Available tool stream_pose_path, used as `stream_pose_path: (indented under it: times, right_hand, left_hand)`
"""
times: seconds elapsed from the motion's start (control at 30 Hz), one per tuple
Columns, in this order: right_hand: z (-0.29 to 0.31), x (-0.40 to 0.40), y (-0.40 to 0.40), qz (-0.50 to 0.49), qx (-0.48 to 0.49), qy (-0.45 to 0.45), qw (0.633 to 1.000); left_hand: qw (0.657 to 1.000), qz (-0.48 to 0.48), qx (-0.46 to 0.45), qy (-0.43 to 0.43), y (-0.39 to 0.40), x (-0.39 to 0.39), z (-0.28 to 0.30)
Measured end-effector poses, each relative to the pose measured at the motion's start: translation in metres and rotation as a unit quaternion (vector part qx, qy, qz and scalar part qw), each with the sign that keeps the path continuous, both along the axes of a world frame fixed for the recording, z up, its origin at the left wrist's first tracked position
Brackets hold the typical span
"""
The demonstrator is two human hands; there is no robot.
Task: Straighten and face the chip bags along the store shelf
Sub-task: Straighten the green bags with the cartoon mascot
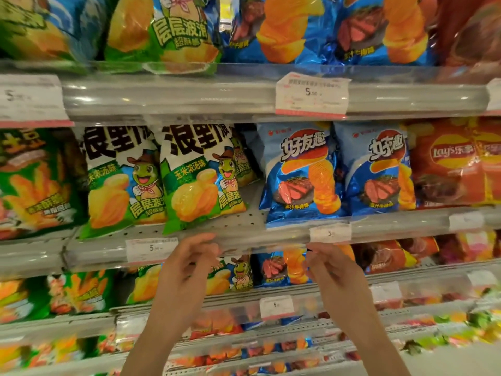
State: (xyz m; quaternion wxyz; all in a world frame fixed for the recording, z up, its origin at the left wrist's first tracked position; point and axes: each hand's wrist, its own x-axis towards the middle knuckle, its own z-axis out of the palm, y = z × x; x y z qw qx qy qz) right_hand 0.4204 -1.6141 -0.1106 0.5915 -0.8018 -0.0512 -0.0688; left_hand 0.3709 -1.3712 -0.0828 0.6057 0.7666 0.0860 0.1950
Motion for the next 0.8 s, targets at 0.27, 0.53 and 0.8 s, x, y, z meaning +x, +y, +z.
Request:
stream_pose_path:
  times: [0.27,0.53,0.8]
  right_hand:
    - [0.009,0.013,0.013,0.054,0.005,-0.015,0.998]
    - [0.052,0.031,0.055,0.106,-0.024,-0.061,0.992]
    - [0.082,0.088,0.144,0.124,-0.048,-0.088,0.987]
  left_hand:
    - [0.994,0.077,0.029,-0.066,0.011,-0.003,0.024]
    - [0.982,0.143,0.106,-0.064,0.038,0.031,0.045]
    - [0.980,0.071,0.175,-0.064,0.044,0.058,0.057]
